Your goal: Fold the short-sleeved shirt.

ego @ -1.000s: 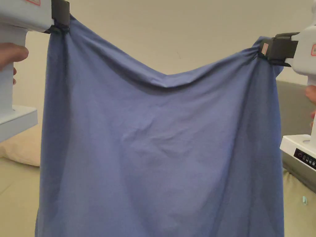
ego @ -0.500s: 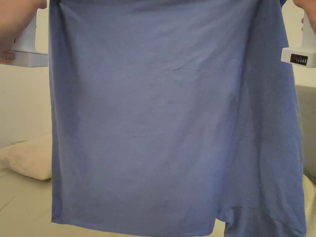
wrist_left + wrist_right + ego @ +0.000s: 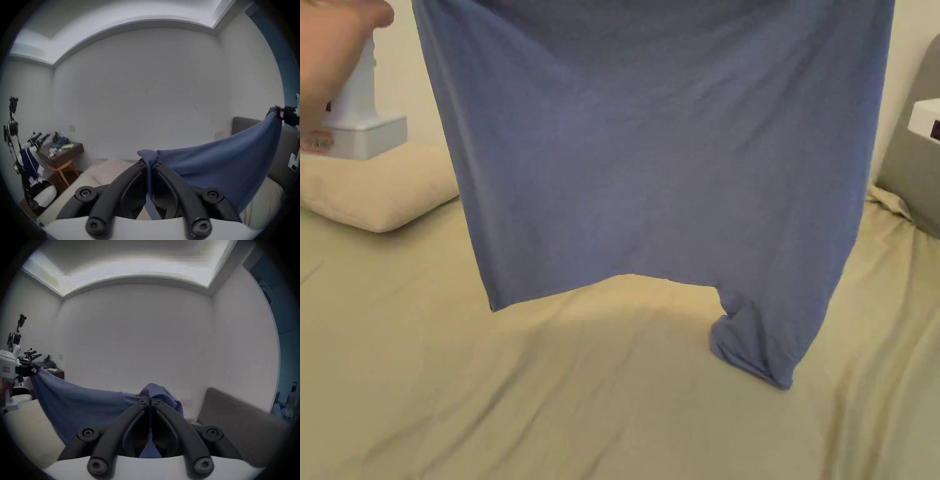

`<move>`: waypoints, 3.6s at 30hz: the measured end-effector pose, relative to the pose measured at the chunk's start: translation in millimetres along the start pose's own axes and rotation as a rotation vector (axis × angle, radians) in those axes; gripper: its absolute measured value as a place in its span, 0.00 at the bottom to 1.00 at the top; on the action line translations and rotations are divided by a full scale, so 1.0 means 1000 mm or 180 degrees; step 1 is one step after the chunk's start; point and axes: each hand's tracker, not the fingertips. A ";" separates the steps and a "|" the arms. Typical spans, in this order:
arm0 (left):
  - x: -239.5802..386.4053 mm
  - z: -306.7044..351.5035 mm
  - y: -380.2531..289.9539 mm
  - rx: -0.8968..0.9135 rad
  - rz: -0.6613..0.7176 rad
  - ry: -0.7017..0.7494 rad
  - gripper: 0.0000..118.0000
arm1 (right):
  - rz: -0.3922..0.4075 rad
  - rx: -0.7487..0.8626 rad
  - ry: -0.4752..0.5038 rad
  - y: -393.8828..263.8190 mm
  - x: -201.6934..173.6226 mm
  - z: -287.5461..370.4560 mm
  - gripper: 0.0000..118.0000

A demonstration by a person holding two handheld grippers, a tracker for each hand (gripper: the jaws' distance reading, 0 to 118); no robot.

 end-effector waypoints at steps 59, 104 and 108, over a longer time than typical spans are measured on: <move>-0.001 0.435 -0.367 -0.2496 0.0729 -0.0243 0.89 | -0.0979 -0.2291 -0.0048 -0.308 -0.073 0.490 0.94; 0.028 0.350 -0.419 -0.3052 0.0787 -0.0571 0.01 | -0.1209 -0.3150 -0.0130 -0.392 -0.054 0.417 0.98; 0.030 0.348 -0.423 -0.3107 0.0851 -0.0551 0.01 | -0.1486 -0.3221 0.0021 -0.413 -0.052 0.394 0.04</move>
